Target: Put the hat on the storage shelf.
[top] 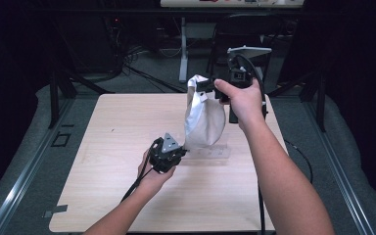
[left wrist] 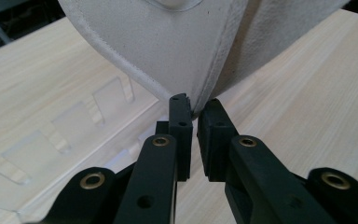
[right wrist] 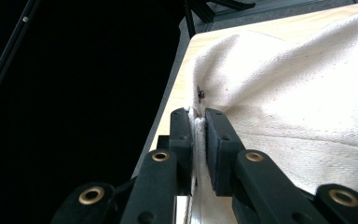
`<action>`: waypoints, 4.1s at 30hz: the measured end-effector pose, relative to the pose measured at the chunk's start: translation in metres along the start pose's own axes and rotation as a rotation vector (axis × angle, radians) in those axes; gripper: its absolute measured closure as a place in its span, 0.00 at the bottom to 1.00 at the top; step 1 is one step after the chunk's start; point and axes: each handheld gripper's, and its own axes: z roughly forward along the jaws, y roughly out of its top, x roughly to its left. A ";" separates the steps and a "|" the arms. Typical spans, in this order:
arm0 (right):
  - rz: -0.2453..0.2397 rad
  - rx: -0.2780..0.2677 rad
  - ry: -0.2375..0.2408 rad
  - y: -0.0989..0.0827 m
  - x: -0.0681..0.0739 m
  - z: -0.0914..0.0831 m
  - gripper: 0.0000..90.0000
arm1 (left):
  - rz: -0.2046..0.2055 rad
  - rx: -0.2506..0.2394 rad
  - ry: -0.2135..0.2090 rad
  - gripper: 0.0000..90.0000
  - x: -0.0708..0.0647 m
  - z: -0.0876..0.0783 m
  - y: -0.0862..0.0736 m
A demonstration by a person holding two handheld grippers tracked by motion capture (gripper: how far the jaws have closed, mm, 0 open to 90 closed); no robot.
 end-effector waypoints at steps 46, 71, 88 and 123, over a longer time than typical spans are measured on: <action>0.022 0.062 -0.018 -0.010 -0.019 0.030 0.91 | -0.220 0.045 -0.009 0.95 0.006 0.014 -0.021; 0.050 0.049 -0.011 -0.013 -0.031 0.033 0.91 | -0.079 -0.100 0.061 0.62 -0.009 -0.015 -0.002; 0.056 0.080 -0.026 -0.018 -0.037 0.040 0.91 | -0.132 -0.041 0.054 0.95 -0.004 -0.014 0.000; 0.045 0.074 -0.065 -0.024 -0.042 0.042 0.85 | -0.173 -0.034 0.034 0.63 0.005 -0.026 -0.016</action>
